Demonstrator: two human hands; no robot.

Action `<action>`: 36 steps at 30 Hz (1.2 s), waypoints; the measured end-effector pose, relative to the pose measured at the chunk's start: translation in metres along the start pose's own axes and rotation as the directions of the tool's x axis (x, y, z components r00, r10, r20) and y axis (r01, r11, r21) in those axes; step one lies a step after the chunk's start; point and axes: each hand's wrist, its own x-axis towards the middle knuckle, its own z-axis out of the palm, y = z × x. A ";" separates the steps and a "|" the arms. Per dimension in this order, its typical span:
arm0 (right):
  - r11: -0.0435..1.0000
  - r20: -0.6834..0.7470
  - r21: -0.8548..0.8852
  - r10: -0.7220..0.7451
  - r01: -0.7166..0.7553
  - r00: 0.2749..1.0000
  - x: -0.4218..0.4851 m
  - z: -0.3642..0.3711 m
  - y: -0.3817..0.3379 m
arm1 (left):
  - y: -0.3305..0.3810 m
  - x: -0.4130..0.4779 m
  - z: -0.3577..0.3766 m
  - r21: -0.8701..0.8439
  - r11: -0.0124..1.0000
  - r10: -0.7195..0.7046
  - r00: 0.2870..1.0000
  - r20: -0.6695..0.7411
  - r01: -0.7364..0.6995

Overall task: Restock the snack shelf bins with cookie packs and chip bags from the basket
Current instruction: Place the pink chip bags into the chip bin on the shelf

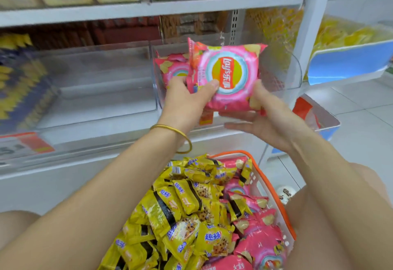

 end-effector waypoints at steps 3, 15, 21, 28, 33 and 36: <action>0.984 -0.213 -0.140 -0.137 0.108 0.967 0.034 0.019 -0.022 | 0.008 0.017 0.002 0.104 0.993 0.063 0.998 -0.004 -0.062; -0.163 0.212 -0.969 -0.149 0.188 0.966 0.197 0.039 -0.024 | -0.019 0.050 -0.073 0.893 0.388 0.344 0.935 0.091 -0.229; -0.235 0.311 -0.933 -0.150 0.271 0.939 0.220 0.050 -0.014 | -0.028 0.053 -0.076 0.868 0.402 0.382 0.915 0.130 -0.292; -0.179 0.302 -0.944 -0.122 0.278 0.946 0.215 0.040 -0.007 | -0.024 0.047 -0.071 0.862 0.437 0.366 0.926 0.090 -0.257; -0.345 0.293 -0.913 -0.185 0.218 0.938 0.201 0.043 -0.007 | -0.024 0.038 -0.072 0.862 0.447 0.368 0.928 0.066 -0.238; -0.387 0.291 -0.903 -0.237 0.185 0.927 0.182 0.045 -0.017 | -0.021 0.022 -0.071 0.849 0.406 0.490 0.865 0.110 -0.338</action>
